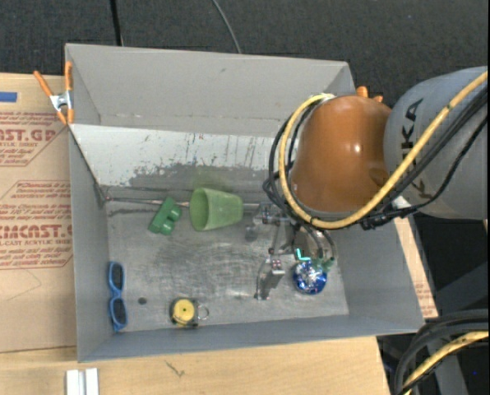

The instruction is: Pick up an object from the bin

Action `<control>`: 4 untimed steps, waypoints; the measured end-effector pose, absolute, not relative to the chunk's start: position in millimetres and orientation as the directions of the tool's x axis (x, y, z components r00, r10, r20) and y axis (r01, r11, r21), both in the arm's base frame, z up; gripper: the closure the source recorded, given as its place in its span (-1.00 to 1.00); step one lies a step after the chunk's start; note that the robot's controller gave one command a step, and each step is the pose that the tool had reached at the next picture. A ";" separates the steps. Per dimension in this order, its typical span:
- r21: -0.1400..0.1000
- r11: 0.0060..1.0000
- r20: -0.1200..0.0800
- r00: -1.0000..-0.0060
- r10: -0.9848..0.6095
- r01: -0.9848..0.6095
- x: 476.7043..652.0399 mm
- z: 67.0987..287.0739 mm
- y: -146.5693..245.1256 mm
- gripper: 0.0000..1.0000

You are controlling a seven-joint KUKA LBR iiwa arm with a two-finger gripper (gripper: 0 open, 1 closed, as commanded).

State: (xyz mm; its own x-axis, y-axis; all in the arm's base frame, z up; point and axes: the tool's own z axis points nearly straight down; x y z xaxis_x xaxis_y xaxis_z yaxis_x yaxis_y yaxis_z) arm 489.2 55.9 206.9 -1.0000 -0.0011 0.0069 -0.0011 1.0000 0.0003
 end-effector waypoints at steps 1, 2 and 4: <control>0.000 0.942 0.003 -0.942 -0.334 -0.334 502.3 129.4 -60.2 -1.00; -0.002 0.871 -0.008 -0.871 -0.492 -0.492 517.8 71.7 -83.5 -1.00; -0.005 0.873 -0.007 -0.873 -0.487 -0.487 516.3 192.3 -94.2 1.00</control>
Offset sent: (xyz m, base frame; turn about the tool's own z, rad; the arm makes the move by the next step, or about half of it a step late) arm 0.0139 -0.1142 -0.0754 -0.3430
